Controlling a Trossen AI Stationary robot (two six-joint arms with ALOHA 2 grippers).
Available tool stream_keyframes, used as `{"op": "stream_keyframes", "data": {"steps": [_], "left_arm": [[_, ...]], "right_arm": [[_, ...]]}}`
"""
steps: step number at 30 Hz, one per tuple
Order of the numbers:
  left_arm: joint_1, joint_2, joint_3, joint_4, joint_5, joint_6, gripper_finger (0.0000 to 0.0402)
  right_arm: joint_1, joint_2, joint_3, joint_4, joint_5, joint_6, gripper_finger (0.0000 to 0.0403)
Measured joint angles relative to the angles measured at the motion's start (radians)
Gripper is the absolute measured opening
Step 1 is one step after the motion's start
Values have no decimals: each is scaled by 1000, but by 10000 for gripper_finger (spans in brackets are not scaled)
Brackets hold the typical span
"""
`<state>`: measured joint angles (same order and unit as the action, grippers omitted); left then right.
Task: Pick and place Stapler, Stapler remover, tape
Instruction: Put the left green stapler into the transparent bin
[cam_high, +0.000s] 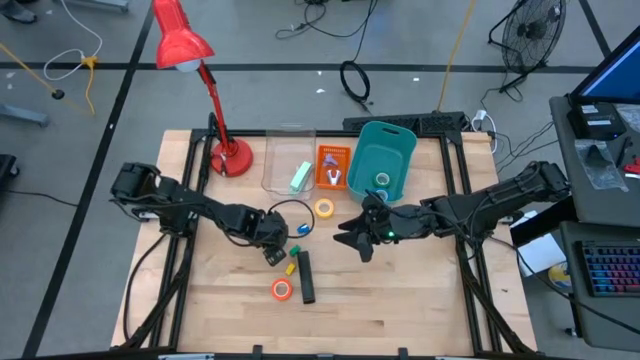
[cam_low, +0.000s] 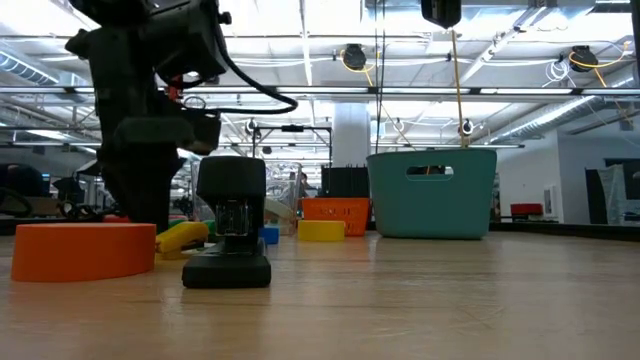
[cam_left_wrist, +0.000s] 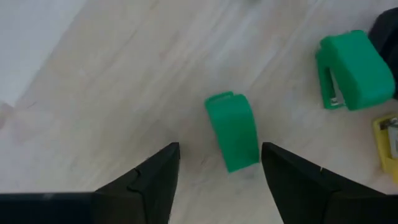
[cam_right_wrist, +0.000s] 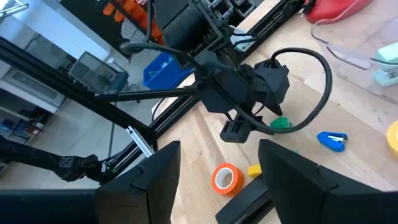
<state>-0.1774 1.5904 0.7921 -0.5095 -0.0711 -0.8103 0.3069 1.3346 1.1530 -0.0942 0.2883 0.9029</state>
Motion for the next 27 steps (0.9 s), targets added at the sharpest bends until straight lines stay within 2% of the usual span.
{"op": "stream_keyframes", "data": {"steps": [6, 19, 23, 27], "left_arm": [[0, 7, 1, 3, -8, -7, 202], [2, -2, 0, 11, 29, 5, 88], [0, -34, 0, 18, 37, 4, 75], [1, -84, 0, 17, 26, -10, 81]], "right_arm": [[0, 0, 0, 0, -1, 2, 209], [0, 0, 0, 0, -1, 1, 209], [0, 0, 0, -1, -1, 0, 209], [0, 0, 0, -1, -2, -1, 209]]}}
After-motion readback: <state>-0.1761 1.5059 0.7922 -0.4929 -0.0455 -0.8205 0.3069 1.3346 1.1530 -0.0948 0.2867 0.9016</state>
